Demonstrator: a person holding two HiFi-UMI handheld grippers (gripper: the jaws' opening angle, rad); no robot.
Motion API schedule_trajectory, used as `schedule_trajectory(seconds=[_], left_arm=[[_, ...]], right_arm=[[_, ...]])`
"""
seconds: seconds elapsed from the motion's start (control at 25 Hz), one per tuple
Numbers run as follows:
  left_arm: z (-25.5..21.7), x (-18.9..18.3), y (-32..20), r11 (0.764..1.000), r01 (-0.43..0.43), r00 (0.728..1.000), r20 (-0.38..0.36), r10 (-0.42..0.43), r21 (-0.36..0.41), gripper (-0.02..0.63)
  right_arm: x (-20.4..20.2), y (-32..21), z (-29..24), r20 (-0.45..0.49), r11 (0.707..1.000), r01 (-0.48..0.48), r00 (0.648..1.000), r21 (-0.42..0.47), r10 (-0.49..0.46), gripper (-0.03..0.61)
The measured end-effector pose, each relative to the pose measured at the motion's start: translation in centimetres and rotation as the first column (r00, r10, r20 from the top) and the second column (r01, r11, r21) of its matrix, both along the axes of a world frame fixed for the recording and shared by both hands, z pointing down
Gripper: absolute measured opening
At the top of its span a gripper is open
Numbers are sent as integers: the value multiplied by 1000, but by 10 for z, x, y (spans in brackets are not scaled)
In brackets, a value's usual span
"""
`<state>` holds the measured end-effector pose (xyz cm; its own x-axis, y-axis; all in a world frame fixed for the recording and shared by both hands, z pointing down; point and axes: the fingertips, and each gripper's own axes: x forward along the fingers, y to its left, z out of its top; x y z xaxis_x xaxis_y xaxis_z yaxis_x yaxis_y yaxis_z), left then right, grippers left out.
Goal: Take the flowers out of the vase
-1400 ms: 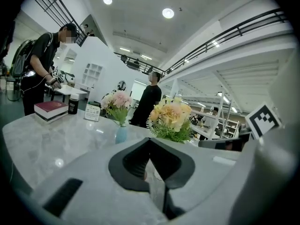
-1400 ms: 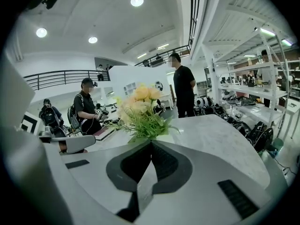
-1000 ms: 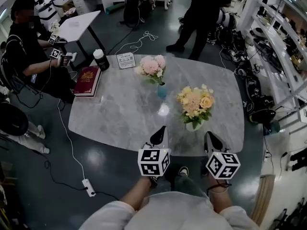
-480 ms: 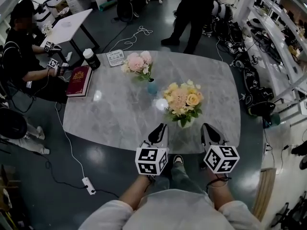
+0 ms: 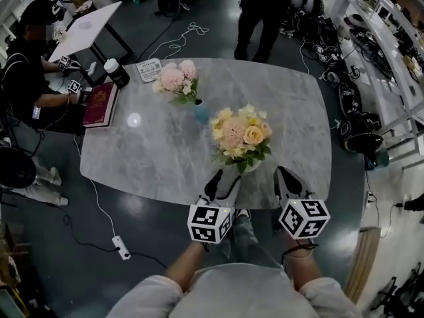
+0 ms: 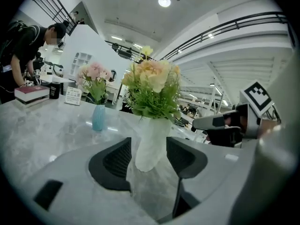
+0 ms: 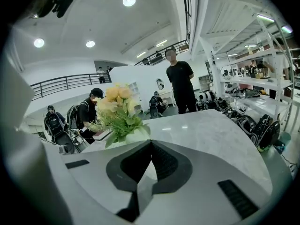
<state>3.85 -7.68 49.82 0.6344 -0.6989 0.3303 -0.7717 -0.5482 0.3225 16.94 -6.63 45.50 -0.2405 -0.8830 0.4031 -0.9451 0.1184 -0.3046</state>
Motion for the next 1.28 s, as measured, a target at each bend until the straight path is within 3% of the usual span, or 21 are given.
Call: schedule_trajectory(seconds=[0.28,0.44,0.76,0.92,1.08,1.28], left_arm=[[16,37,-11,996,-84,996,-3,84,13,363],[23,52,-24,997,-78,997,6,77,28,413],[33,67,-45,992,-81,995,60,75,93,413],[34,69,-45,992,-82,996,41,78,94,410],[31,65,-46,987,-80,996,53,73,140,318],[31,66,-47,988,-79,996,51,72,137,313]], right_arm=[[6,-2,15,25,1000,23,999,-21,-22,5],[7,0,20,36,999,34,999,-34,-32,5],[18,2,33,47,997,41,998,-60,-38,5],[21,3,37,52,996,47,998,-71,-44,5],[19,-1,35,56,996,62,997,-72,-58,5],[16,-5,31,66,994,84,995,-66,-79,5]])
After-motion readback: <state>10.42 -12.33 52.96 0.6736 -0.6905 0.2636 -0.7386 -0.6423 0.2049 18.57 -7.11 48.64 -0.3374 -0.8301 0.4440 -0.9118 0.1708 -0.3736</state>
